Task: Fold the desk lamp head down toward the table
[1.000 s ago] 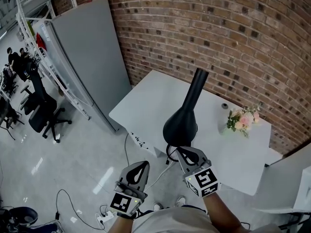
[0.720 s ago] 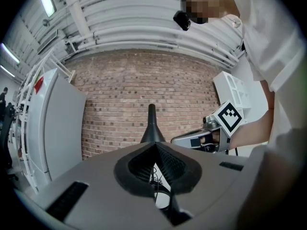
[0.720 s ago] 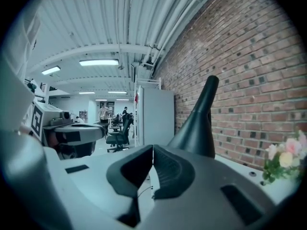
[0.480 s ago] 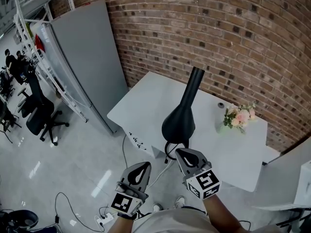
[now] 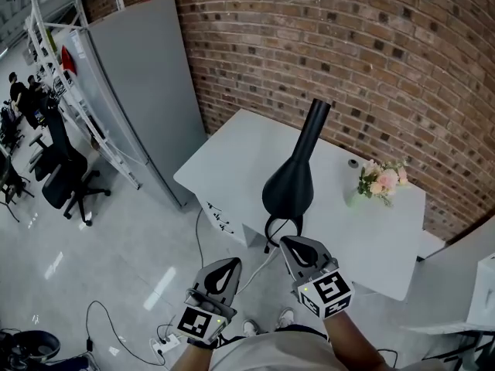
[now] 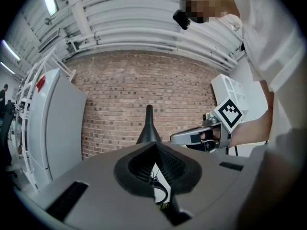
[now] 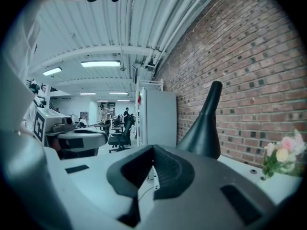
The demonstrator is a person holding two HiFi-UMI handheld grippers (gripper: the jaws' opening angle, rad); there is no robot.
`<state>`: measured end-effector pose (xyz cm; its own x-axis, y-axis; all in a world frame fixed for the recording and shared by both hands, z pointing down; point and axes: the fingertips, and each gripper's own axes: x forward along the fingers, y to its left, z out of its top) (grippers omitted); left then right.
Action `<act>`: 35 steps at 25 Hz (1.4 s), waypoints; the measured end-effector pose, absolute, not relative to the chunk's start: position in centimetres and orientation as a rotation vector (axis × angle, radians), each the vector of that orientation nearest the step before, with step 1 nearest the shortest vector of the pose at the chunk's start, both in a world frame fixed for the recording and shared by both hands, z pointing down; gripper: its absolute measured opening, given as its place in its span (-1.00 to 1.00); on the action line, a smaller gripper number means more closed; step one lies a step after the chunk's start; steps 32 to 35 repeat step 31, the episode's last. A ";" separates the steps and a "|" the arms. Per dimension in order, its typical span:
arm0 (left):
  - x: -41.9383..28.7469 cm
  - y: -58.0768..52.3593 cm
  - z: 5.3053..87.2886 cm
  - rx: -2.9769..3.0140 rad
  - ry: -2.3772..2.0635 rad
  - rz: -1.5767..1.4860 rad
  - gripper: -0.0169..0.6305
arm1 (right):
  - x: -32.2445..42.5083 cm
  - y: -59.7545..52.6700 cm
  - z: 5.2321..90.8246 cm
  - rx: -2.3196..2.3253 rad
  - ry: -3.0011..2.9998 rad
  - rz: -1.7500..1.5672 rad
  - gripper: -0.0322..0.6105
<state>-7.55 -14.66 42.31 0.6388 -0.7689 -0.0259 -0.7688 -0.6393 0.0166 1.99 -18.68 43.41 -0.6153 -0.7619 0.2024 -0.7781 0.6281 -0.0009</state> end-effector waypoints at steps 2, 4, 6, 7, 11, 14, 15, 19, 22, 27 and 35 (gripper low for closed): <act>-7.8 -14.3 42.4 2.841 -1.338 -0.048 -0.92 | 1.8 -18.3 43.5 1.272 -2.662 0.132 -0.85; -7.9 -14.1 42.2 2.841 -1.340 -0.055 -0.92 | 1.8 -18.0 43.4 1.273 -2.662 0.126 -0.84; -7.8 -14.2 42.2 2.848 -1.342 -0.066 -0.92 | 1.9 -17.9 43.0 1.277 -2.664 0.113 -0.85; -7.7 -14.1 42.2 2.851 -1.340 -0.071 -0.92 | 1.9 -17.8 42.9 1.278 -2.664 0.109 -0.85; -7.4 -13.9 42.3 2.857 -1.317 -0.067 -0.92 | 2.0 -17.4 42.7 1.284 -2.662 0.102 -0.84; -7.3 -13.9 42.3 2.866 -1.310 -0.064 -0.92 | 2.1 -17.3 42.5 1.291 -2.663 0.102 -0.85; -7.3 -14.0 42.3 2.869 -1.309 -0.064 -0.92 | 2.2 -17.3 42.4 1.294 -2.664 0.103 -0.85; -7.0 -13.9 42.2 2.861 -1.301 -0.065 -0.92 | 2.4 -17.3 42.5 1.294 -2.663 0.109 -0.85; -6.6 -14.0 42.3 2.873 -1.286 -0.063 -0.92 | 2.2 -17.3 42.3 1.294 -2.670 0.104 -0.85; -5.7 -13.7 42.5 2.873 -1.251 -0.057 -0.92 | 2.1 -17.4 42.3 1.282 -2.676 0.111 -0.85; -5.8 -14.5 42.4 2.875 -1.269 -0.046 -0.92 | 2.3 -17.8 41.9 1.285 -2.686 0.094 -0.85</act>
